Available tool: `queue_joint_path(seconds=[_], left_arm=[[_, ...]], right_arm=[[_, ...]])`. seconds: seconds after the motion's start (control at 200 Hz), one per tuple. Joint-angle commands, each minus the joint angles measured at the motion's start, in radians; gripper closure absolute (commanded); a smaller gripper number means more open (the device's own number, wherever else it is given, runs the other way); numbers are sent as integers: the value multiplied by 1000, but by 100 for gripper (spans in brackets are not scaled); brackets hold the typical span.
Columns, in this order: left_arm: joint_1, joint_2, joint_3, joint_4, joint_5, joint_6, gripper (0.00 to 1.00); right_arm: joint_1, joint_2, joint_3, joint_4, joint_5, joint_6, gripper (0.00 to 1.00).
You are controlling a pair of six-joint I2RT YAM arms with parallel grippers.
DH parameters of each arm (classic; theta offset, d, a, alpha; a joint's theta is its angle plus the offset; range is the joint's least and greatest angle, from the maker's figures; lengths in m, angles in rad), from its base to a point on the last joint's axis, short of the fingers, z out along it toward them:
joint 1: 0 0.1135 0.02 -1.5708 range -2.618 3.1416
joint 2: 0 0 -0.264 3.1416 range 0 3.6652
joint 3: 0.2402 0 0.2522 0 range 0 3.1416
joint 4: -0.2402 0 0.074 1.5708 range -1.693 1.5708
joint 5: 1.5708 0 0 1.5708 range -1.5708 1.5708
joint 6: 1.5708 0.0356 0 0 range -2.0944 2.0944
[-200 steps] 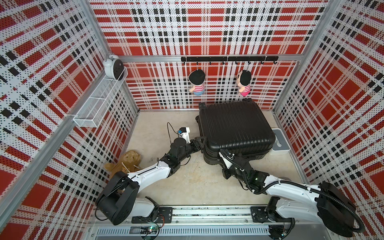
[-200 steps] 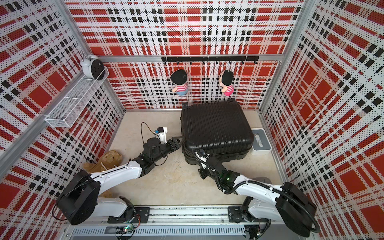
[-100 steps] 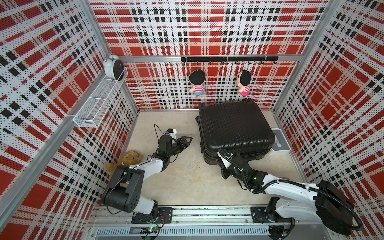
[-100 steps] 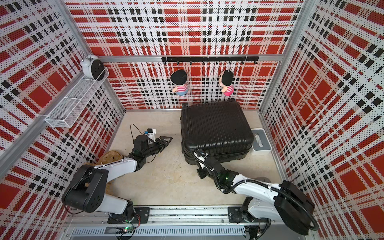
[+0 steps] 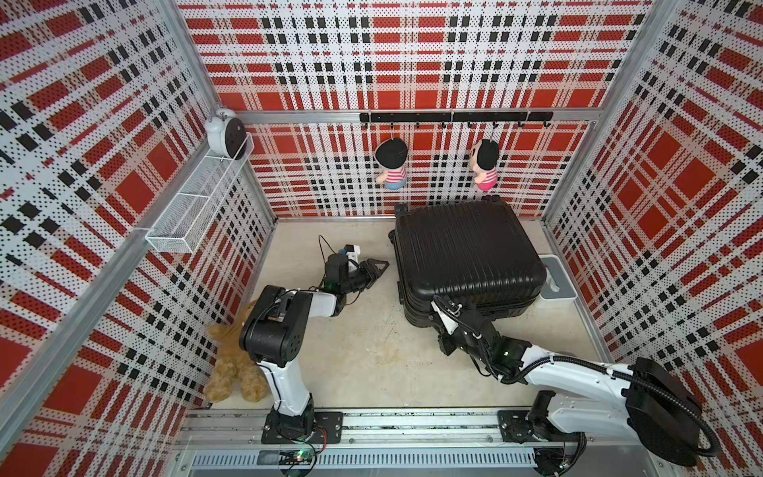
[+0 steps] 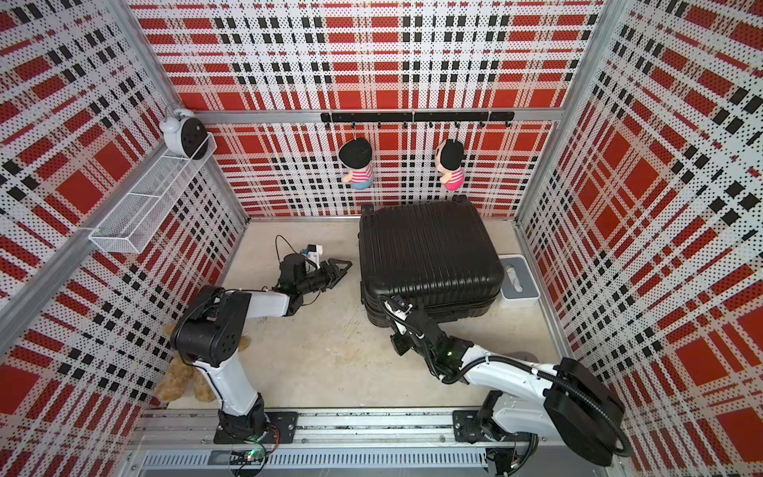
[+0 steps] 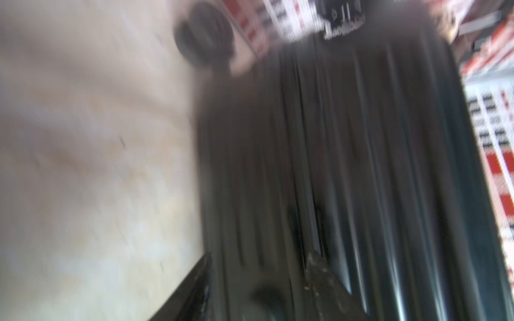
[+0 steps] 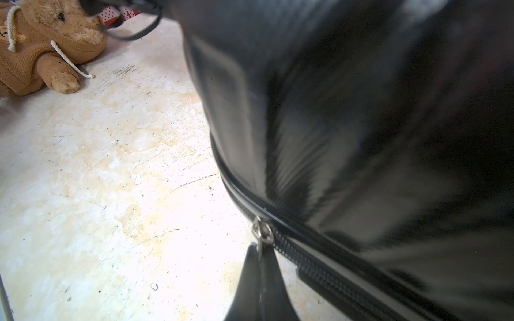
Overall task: Open the suitcase zippers
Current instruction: Unzip the zipper on the suitcase.
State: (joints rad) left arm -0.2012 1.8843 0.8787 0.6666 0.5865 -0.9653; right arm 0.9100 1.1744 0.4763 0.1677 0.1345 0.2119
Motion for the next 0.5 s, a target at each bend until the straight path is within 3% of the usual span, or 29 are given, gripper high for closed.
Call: queue_joint_path(seconds=[0.0, 0.491], left_arm=[[37, 102, 143, 23, -2, -31, 45], [39, 627, 761, 42, 24, -219, 44]], right_arm=[[13, -16, 19, 32, -5, 4, 100], [16, -48, -6, 41, 6, 17, 100]])
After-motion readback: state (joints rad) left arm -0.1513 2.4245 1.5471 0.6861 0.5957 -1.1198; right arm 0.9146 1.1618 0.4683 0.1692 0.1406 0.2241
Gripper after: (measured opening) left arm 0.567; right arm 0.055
